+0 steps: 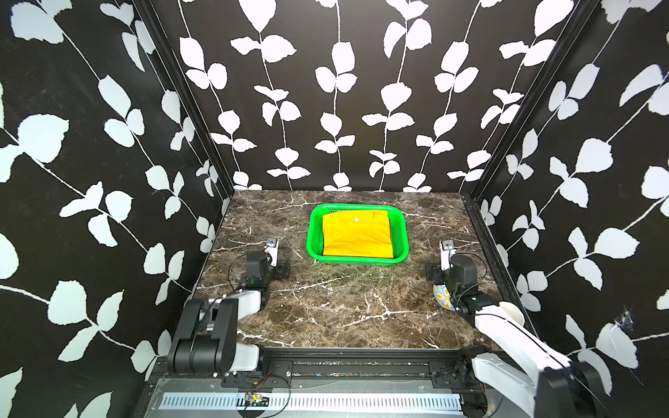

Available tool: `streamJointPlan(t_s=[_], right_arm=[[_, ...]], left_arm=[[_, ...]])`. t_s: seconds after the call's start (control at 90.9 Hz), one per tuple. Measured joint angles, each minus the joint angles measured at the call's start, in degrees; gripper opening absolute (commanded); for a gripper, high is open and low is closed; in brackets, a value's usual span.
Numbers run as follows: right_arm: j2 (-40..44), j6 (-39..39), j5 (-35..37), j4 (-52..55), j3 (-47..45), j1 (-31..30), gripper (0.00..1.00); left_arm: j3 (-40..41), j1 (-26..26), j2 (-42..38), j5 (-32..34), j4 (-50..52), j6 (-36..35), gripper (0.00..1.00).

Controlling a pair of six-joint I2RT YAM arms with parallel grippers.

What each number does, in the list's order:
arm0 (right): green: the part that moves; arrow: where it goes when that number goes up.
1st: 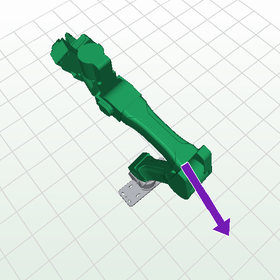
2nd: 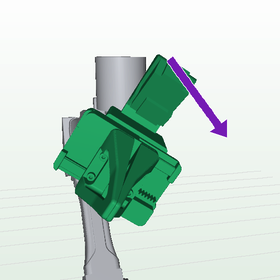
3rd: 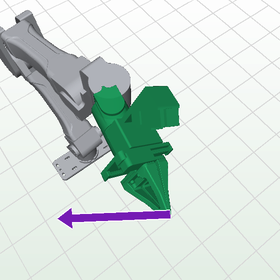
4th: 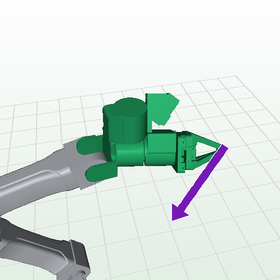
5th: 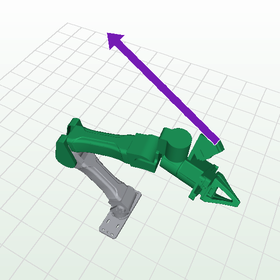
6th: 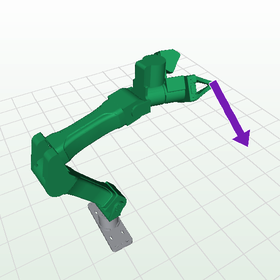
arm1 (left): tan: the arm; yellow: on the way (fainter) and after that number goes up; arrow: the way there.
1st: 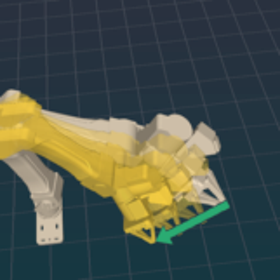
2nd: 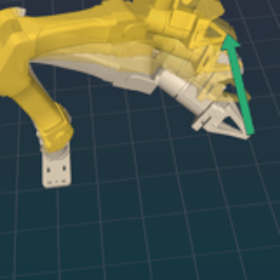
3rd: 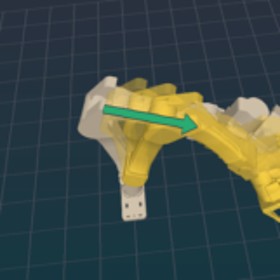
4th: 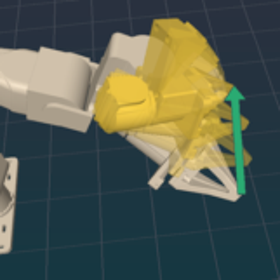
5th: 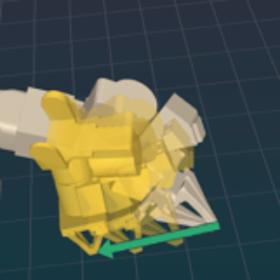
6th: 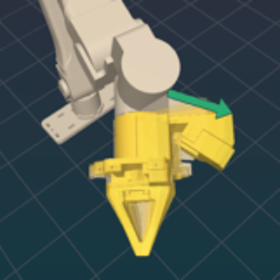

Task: Put the folded t-shirts into the basket
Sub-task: Reset both arms

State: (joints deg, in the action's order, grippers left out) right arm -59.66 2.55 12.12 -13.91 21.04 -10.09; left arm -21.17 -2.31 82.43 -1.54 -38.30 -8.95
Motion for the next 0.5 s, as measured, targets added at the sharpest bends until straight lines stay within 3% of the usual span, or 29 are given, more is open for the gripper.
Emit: streamJointPlan(t_s=[0.099,0.495], right_arm=[[-5.99,0.59,-1.7,-7.15,-1.64,2.4,0.99],[-28.28,1.95,-5.38,-35.82,-2.97,4.87,0.99]], left_arm=[[0.13,-0.7,6.51,1.22,-9.77,0.02,0.99],[-1.84,-0.63,7.48,4.02,-11.72,1.66,0.98]])
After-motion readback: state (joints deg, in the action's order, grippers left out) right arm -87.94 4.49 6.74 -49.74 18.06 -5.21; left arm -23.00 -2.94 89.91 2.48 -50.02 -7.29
